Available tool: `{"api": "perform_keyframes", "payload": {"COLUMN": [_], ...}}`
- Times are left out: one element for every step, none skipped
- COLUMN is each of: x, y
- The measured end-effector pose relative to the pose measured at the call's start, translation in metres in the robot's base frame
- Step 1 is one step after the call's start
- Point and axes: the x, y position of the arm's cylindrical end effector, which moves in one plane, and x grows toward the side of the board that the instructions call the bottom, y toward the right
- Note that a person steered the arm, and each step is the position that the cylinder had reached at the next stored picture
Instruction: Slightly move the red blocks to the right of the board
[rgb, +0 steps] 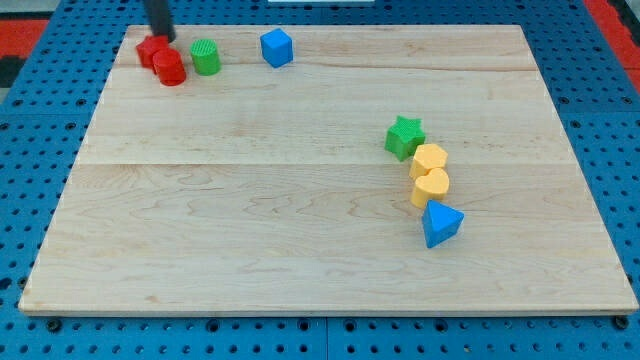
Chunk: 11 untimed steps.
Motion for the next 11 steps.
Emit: {"api": "perform_keyframes", "payload": {"x": [0.024, 0.039, 0.026, 0.016, 0.050, 0.083, 0.086, 0.066, 0.062, 0.047, 0.038], "y": [-0.007, -0.007, -0.019, -0.070, -0.069, -0.059, -0.039, -0.011, -0.005, -0.020, -0.015]}}
